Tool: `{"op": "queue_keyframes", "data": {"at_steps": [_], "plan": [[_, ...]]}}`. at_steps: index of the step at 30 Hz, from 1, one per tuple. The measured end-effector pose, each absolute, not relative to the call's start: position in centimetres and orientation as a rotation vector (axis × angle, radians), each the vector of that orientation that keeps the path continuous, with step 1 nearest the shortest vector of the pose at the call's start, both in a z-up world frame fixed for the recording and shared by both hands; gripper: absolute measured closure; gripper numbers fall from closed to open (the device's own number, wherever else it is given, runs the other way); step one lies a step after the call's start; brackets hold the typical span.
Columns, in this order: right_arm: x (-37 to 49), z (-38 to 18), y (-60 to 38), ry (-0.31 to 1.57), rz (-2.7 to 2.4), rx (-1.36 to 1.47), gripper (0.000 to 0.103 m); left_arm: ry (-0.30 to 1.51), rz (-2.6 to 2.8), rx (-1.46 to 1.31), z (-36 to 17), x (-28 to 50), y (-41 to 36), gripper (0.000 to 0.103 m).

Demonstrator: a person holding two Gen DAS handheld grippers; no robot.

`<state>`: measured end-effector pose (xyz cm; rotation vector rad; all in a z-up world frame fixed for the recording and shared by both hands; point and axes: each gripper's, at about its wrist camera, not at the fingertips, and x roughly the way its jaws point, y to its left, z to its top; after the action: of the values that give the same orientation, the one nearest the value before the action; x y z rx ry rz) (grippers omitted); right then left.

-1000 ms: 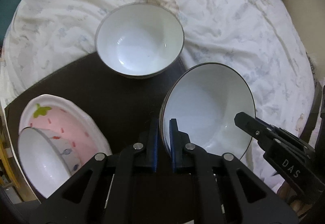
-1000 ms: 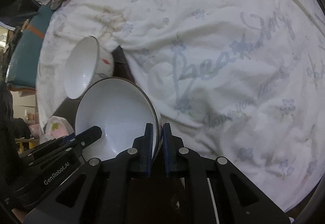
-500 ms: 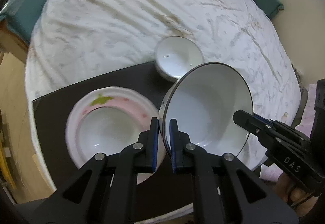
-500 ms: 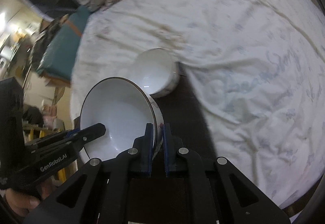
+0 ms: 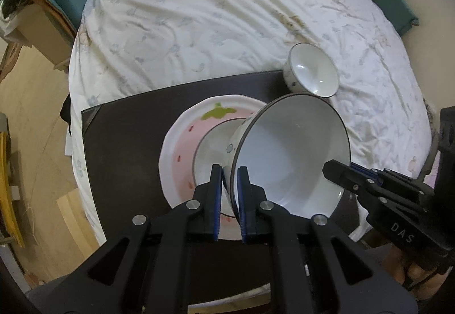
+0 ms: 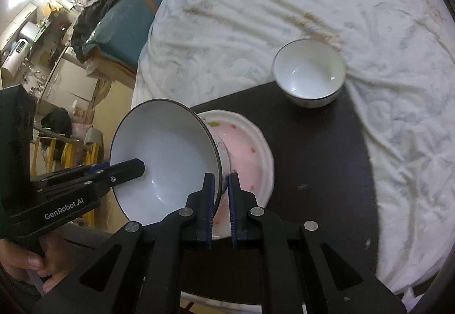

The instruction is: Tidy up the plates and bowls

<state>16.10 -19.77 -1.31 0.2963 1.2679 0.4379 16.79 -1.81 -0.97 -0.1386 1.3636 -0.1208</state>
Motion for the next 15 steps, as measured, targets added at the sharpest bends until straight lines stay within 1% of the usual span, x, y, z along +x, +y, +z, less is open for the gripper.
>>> {"op": "queue_keyframes", "data": {"at_steps": [7,15], "plan": [[16.8,-2.8,-17.3,1.307,0.413,0.235,0.093,1.406,-0.115,-0.150,-3.4,16.7,-0.6,0.095],[17.2,-4.1,-16.6,1.340,0.399,0.191,0.093,1.414,-0.132,-0.140,-4.7,17.0,-0.7,0.095]]}}
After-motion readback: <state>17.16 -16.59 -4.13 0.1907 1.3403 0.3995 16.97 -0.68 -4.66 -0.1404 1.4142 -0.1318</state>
